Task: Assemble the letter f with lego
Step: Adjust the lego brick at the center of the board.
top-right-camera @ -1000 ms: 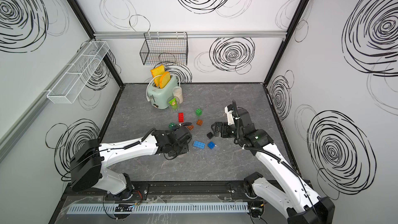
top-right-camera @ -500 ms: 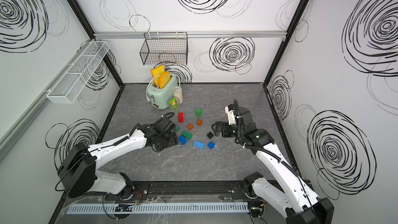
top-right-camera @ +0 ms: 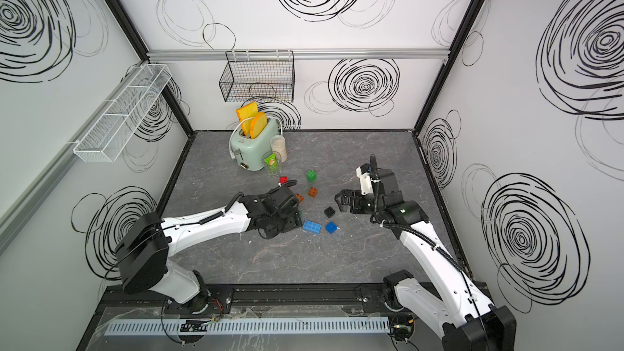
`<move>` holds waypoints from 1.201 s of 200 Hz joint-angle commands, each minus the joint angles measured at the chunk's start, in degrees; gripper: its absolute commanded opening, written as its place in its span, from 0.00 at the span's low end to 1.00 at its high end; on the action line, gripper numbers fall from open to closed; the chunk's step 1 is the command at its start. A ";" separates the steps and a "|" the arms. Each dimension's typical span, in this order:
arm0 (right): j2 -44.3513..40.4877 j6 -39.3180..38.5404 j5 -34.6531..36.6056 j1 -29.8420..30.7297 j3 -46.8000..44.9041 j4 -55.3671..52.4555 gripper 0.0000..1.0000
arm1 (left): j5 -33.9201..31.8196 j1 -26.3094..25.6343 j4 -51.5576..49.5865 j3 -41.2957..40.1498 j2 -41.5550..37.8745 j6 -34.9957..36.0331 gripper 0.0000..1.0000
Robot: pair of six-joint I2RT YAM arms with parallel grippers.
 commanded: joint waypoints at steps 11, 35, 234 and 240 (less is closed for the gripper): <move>-1.50 -1.49 -2.06 -0.28 -0.72 0.27 0.99 | -5.82 -0.96 -1.96 5.57 5.31 -8.28 0.82; -2.12 -1.66 -2.08 -0.25 -0.90 0.17 0.99 | -5.29 -0.14 -1.94 6.94 7.96 -9.09 0.77; -0.10 -2.90 -2.90 0.58 -1.26 1.88 0.99 | -5.28 5.45 -2.51 5.50 11.73 -8.53 0.42; -0.05 -2.85 -2.93 0.65 -1.34 1.97 0.99 | -5.15 5.43 -2.42 5.32 11.77 -8.62 0.42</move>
